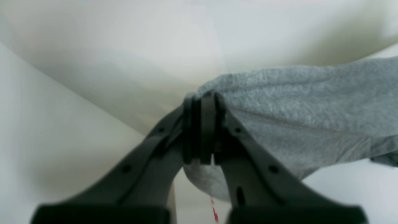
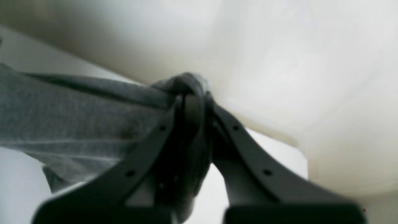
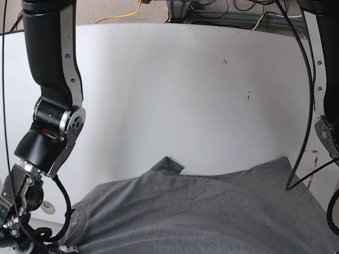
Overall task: Layout the t-shirt on the table in an organized manner, then fold the t-shirt properly
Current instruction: 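Lay the lifted shirt back down flat with both grippers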
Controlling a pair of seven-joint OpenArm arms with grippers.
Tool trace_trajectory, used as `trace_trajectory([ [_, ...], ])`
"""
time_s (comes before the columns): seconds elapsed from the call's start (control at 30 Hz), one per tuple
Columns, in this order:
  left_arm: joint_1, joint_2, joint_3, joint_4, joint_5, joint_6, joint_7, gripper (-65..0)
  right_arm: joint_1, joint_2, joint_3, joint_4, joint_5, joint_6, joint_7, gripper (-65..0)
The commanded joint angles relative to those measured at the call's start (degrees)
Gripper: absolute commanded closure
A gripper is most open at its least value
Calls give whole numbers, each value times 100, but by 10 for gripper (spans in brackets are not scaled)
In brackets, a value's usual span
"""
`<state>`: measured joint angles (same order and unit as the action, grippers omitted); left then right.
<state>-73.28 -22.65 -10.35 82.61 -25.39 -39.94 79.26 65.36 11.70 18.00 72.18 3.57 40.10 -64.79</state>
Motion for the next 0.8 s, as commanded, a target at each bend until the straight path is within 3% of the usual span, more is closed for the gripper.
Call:
trace_trajectory([
  [0.0, -439, -25, 46, 25, -50, -6, -186, 0, 510, 56, -2, -155, 43, -10, 189, -5],
  [0.27, -976, -16, 46, 34, -68, -6, -195, 0, 1011, 56, -20, -242, 43, -10, 172, -5],
  [0.5, -1169, 81, 55, 34, -68, -6, -177, 0, 1020, 153, 7, -155, 87, -10, -250, -5],
  [0.77, -976, 90, 55, 60, -85, -6, 74, 0, 61, 258, 7, 865, 104, -10, -408, -5],
])
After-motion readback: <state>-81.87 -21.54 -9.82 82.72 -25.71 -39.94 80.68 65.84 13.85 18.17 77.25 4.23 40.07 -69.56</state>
